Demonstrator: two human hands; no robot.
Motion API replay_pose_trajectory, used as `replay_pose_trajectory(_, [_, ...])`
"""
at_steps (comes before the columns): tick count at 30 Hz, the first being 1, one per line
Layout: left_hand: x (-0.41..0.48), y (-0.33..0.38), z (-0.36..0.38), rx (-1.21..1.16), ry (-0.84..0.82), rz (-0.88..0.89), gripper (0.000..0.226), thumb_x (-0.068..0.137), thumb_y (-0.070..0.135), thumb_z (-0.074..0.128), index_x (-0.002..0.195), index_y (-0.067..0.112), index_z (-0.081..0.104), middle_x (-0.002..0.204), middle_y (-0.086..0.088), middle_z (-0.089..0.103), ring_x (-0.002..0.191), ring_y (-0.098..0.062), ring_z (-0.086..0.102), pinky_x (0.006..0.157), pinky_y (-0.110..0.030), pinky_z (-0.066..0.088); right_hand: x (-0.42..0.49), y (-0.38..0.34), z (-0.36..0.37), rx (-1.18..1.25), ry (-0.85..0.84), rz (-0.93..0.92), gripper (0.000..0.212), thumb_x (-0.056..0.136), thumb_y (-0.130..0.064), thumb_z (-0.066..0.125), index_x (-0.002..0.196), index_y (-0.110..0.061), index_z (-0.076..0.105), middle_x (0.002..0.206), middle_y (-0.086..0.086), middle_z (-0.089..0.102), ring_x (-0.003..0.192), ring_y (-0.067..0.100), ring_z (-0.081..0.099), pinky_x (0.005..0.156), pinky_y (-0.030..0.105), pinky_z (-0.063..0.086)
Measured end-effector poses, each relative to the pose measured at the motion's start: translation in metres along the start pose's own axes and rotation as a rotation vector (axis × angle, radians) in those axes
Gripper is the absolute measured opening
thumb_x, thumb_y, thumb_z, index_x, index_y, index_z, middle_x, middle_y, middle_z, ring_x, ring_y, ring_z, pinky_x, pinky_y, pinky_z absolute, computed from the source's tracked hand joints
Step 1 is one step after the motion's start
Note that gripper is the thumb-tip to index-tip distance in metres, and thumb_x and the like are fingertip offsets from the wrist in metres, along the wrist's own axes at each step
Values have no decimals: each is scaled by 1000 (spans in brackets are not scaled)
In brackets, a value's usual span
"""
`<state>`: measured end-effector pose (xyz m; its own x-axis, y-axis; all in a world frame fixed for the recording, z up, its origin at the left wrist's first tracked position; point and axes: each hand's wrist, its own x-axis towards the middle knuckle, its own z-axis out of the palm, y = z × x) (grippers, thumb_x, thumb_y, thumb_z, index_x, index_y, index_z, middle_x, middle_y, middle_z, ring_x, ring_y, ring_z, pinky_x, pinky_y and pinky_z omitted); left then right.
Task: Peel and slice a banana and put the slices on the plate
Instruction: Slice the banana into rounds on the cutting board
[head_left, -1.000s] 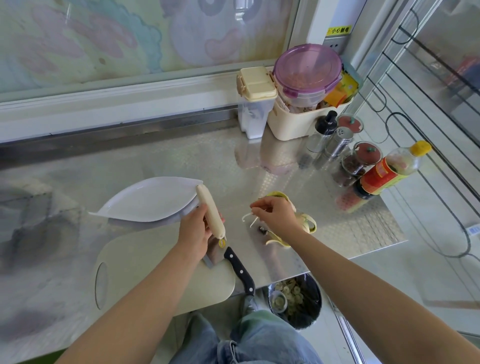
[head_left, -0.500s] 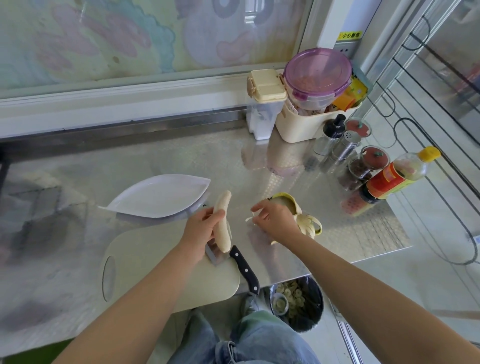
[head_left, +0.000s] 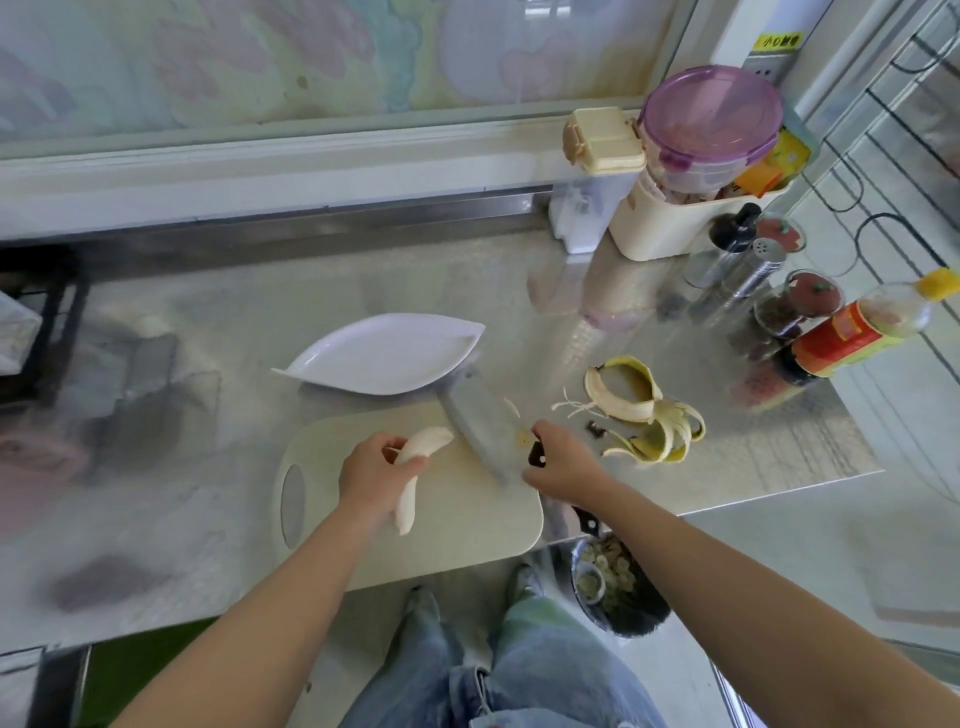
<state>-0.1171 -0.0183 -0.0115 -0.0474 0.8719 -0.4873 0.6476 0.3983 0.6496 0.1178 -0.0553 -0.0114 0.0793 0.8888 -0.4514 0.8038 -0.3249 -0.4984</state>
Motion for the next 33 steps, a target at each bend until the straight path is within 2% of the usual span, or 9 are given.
replay_pose_trajectory(3, [0,-5,-2,103,-27,57,28,77,28,74,101,19,62,91,6,63,82,-18,59,65,-26,40,-13,-2,-3,78,150,-37,19,78,-21,63,81,-5,52,68,6,51,63,22,50,54,31,35])
replay_pose_trajectory(7, [-1,-11,-2,238,-105,183,26,78,28,72,100,20,61,89,7,60,82,-17,58,65,-26,37,-33,0,8,106,165,-1,24,83,-38,63,80,-19,47,64,0,52,58,15,50,53,25,38])
replay_pose_trajectory(10, [-2,-15,-1,255,-131,232,27,78,27,72,102,20,61,94,4,63,83,-17,59,67,-26,40,-42,0,21,50,170,26,22,87,-34,61,75,-24,46,61,-5,49,58,15,50,57,30,44])
replay_pose_trajectory(13, [-1,-18,1,286,-141,260,26,78,28,71,98,23,56,96,4,62,81,-16,58,64,-26,40,-49,-14,29,7,144,39,18,89,-30,57,79,-16,53,66,2,55,61,20,55,60,34,52])
replay_pose_trajectory(15, [-1,-21,2,313,-122,288,27,78,32,70,98,24,53,97,4,60,82,-18,58,63,-28,41,-51,-27,34,-32,151,35,15,91,-27,53,83,-15,49,64,1,51,56,18,50,54,29,43])
replay_pose_trajectory(19, [-1,-29,5,399,-71,470,45,82,39,68,123,32,51,108,1,47,95,-21,53,72,-35,49,-51,-49,45,-152,112,22,17,93,-24,46,107,-16,44,75,7,53,66,27,50,60,35,46])
replay_pose_trajectory(23, [-3,-31,7,482,-37,642,35,89,27,60,123,34,57,107,1,50,98,-21,52,65,-31,43,-50,-59,51,-128,79,42,19,95,-20,43,111,-11,45,84,13,58,70,29,52,63,37,47])
replay_pose_trajectory(28, [-10,-28,12,368,2,551,31,88,23,60,119,23,57,108,-3,52,85,-26,58,62,-31,42,-54,-62,47,-90,186,8,11,95,-22,44,100,-12,46,64,5,48,57,26,49,47,31,38])
replay_pose_trajectory(33, [-18,-24,21,392,37,501,32,89,31,60,120,27,53,109,-3,47,81,-24,58,61,-31,43,-56,-61,38,-155,139,-34,4,94,-19,42,91,-16,42,58,-1,38,54,21,42,48,28,28])
